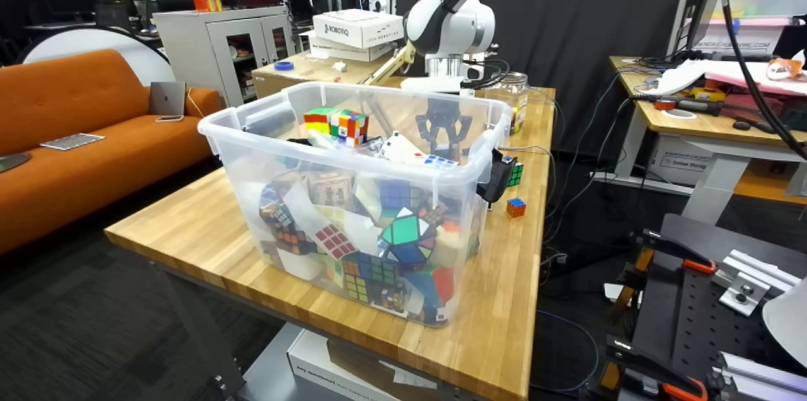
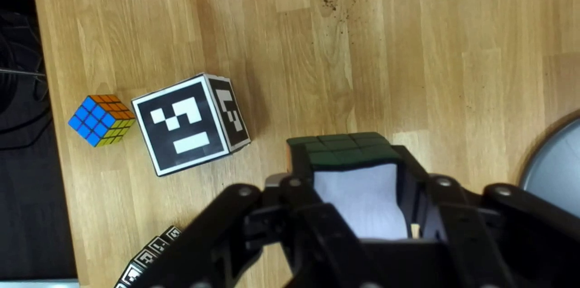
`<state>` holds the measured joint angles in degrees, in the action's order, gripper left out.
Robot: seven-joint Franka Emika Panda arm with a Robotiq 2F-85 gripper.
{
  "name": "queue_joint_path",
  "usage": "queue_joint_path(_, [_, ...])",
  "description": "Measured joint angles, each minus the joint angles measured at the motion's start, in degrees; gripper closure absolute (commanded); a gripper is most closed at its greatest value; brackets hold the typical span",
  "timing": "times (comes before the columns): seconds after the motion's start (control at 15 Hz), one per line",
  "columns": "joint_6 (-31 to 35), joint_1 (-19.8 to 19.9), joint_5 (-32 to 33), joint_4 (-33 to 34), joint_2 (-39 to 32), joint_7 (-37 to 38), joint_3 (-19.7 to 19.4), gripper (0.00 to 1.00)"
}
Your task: Take out a Rubik's cube from the container on the left and put it on the table, turn off the lamp
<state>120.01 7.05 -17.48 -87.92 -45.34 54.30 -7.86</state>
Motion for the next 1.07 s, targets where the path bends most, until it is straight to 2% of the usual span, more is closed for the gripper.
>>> queue_joint_path(0.07, [-0.4, 0.2, -0.4, 0.4, -0.1, 0.0, 0.0, 0.78])
queue_joint_path(0.13, [-0.9, 0.4, -0.8, 0.8, -0.2, 0.0, 0.0, 0.28])
queue_joint_path(0.27, [-1.5, 0.4, -1.1, 1.4, -0.2, -0.1, 0.0, 0.21])
queue_joint_path(0.47, [-2.1, 0.4, -1.0, 2.1, -0.3, -0.1, 0.0, 0.00])
queue_joint_path(1.07, [-3.9, 0.5, -0.6, 4.0, 0.1, -0.1, -0.7, 0.00])
